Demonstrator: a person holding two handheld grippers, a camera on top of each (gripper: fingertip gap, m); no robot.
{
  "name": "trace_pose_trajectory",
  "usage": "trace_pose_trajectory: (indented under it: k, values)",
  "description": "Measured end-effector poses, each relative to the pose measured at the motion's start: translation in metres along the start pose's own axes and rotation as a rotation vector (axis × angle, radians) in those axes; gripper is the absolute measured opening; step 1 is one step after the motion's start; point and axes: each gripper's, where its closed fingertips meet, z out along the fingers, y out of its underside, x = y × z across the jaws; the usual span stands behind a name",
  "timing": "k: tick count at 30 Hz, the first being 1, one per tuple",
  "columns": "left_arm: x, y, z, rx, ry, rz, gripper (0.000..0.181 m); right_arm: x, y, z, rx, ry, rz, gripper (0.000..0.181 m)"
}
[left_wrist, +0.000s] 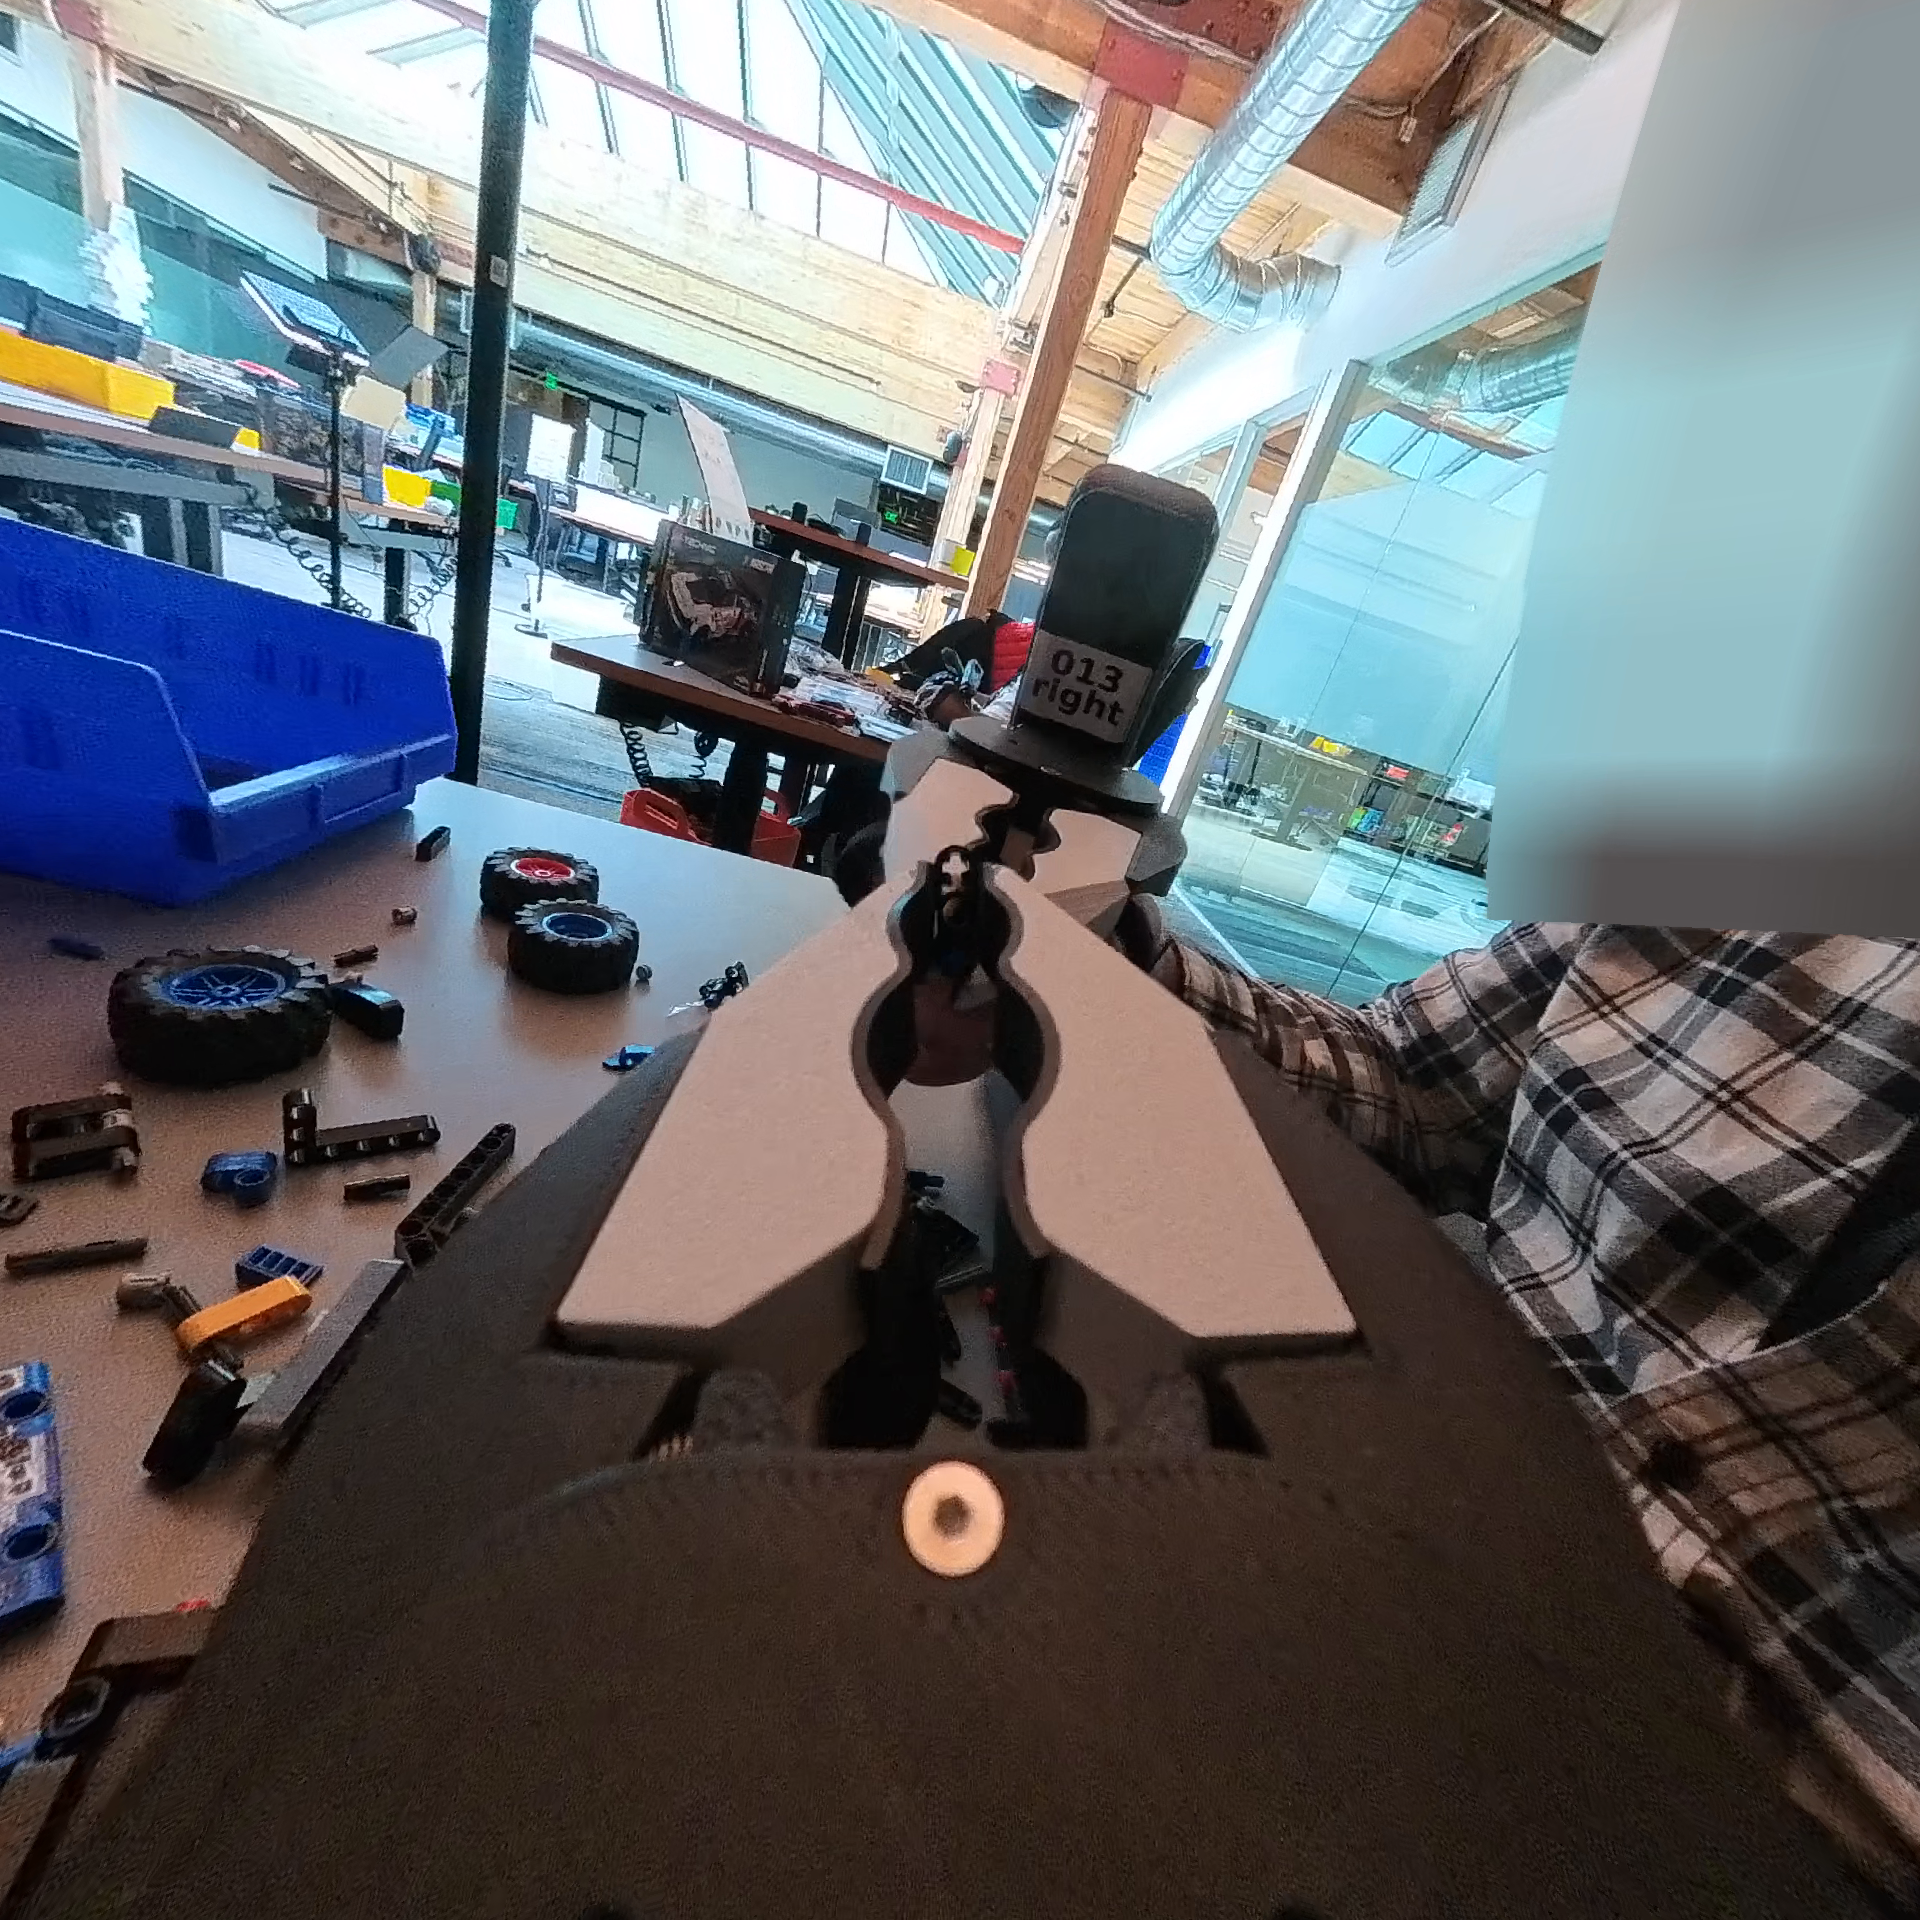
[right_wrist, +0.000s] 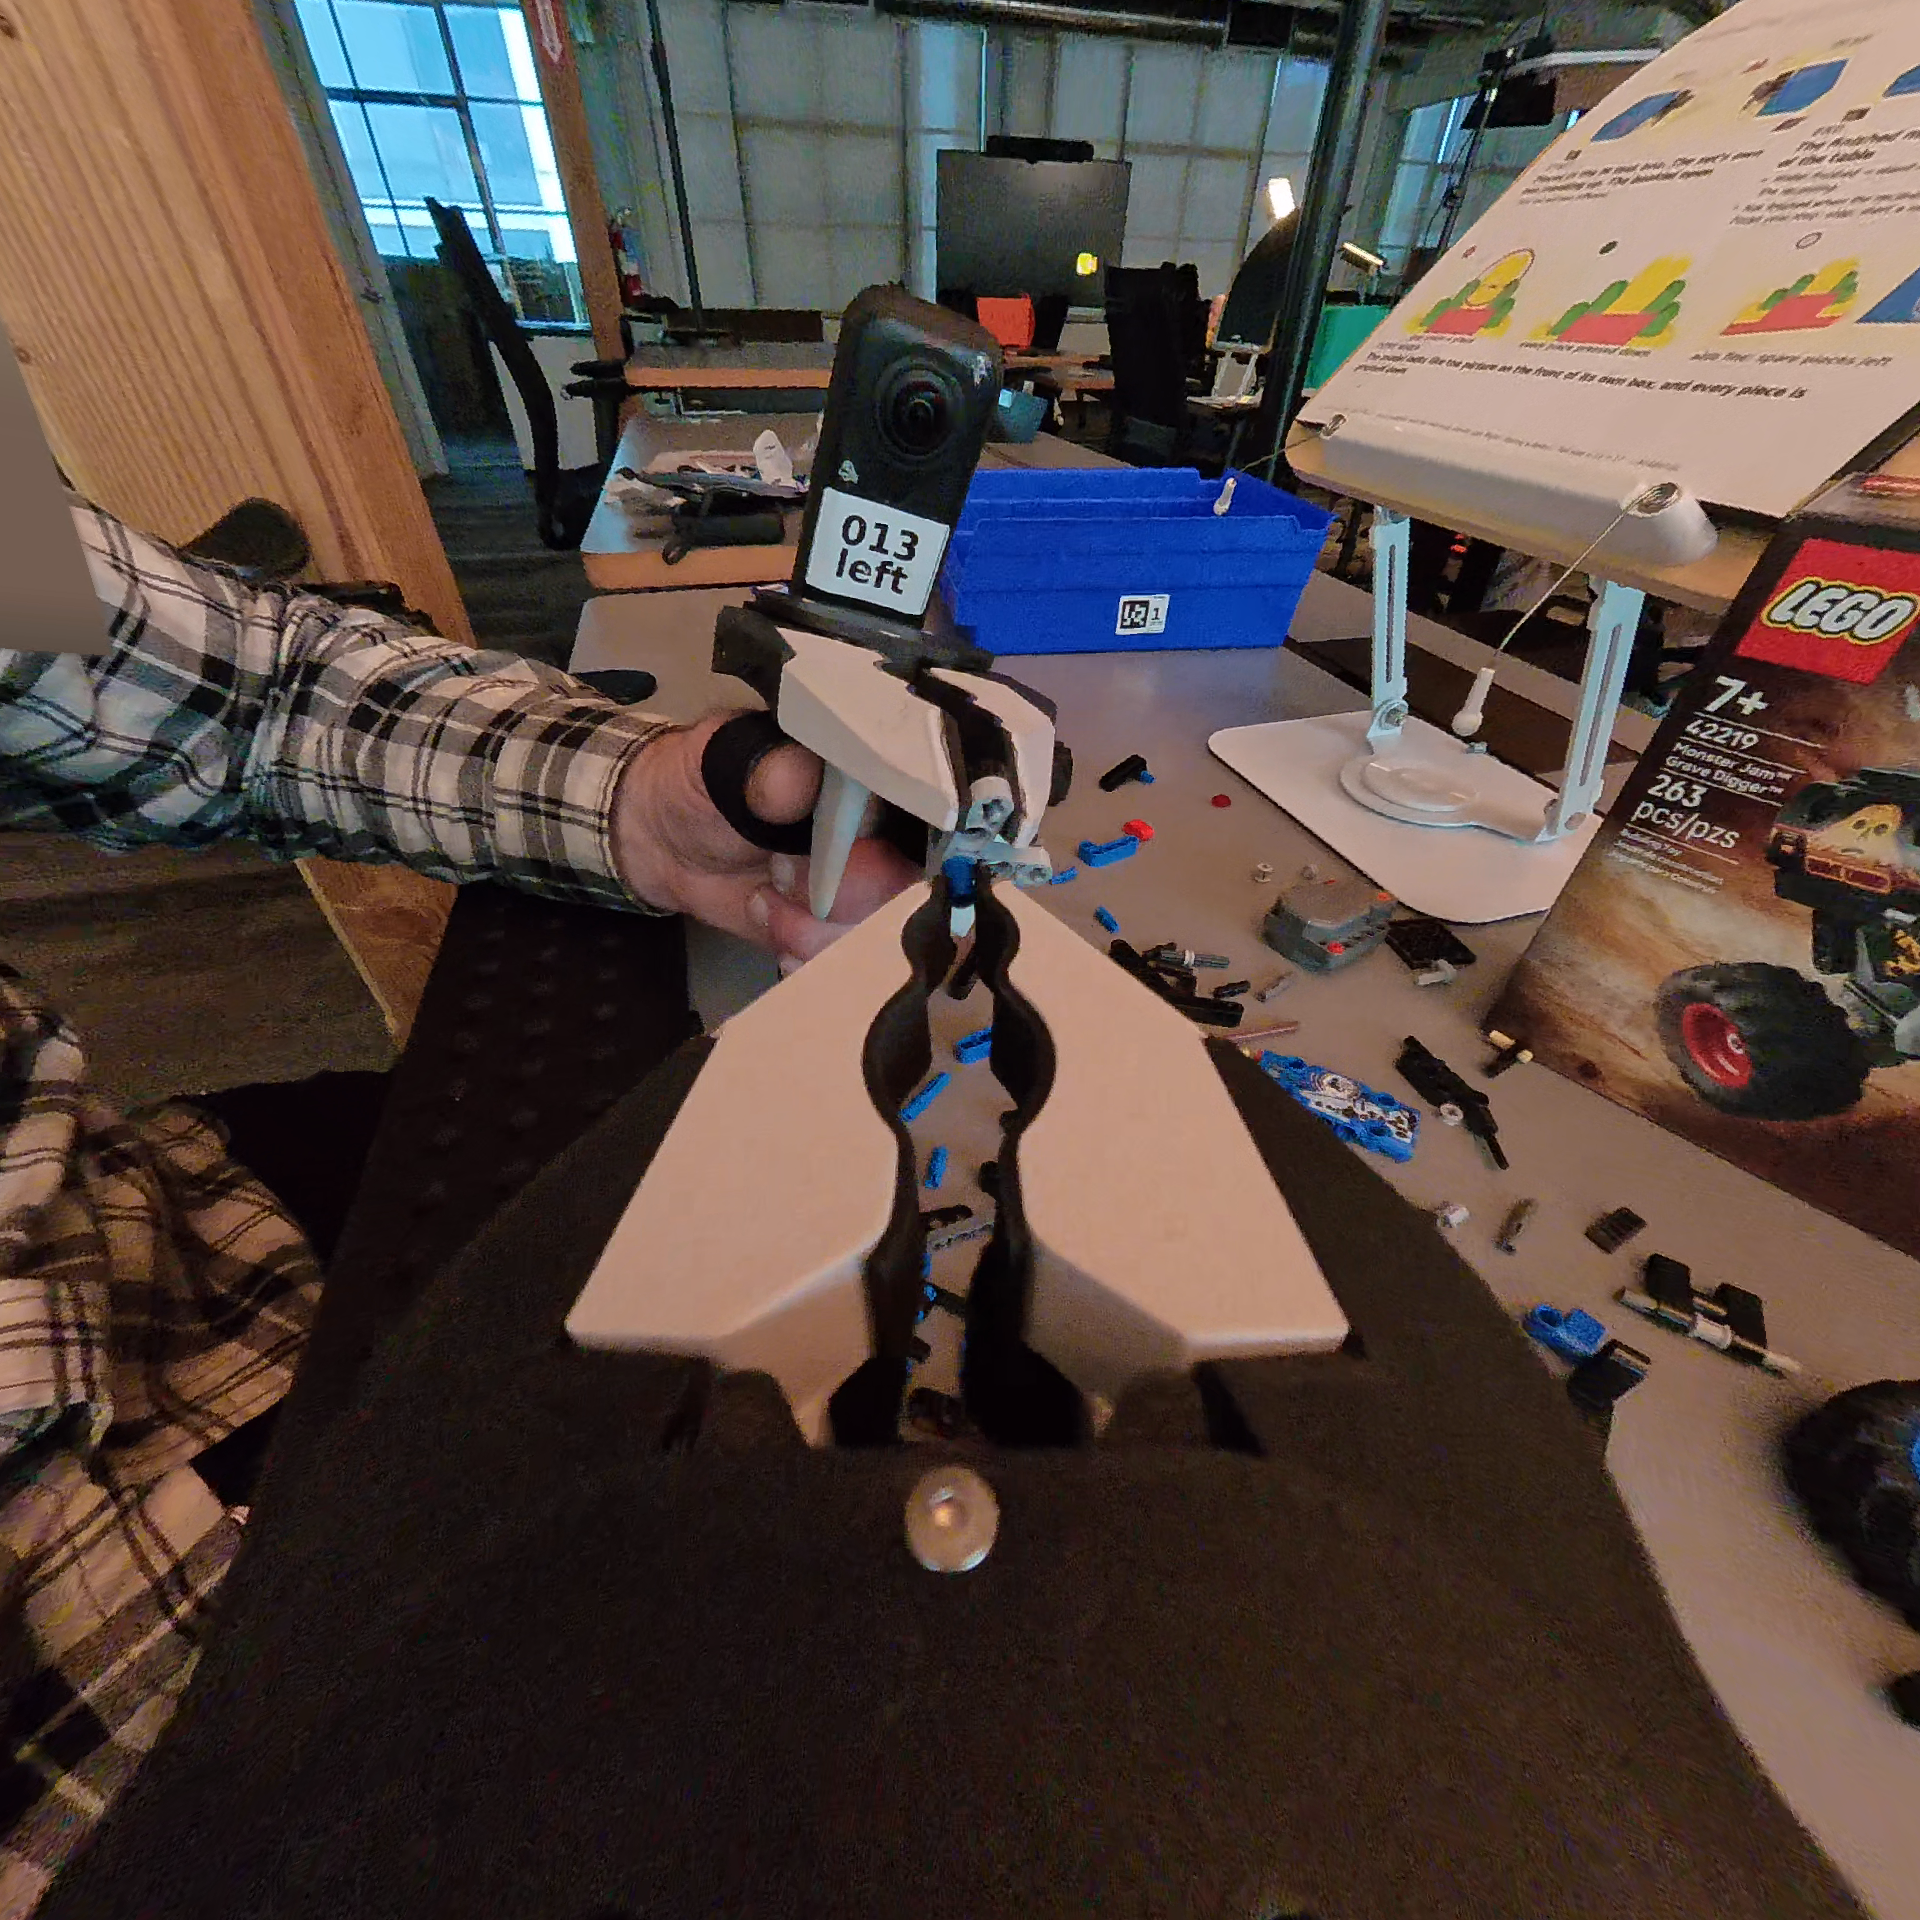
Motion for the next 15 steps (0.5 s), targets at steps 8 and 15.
trace_pose_trajectory:
  k: [8,15]
  values:
    - [-0.005,0.011,-0.005,-0.128,-0.073,0.126,0.007,0.003,0.004,-0.005,-0.026,0.029,-0.041,0.0]
    - [0.002,0.012,-0.005,-0.177,-0.078,0.21,0.004,-0.001,0.005,-0.007,-0.042,0.037,-0.1,0.0]
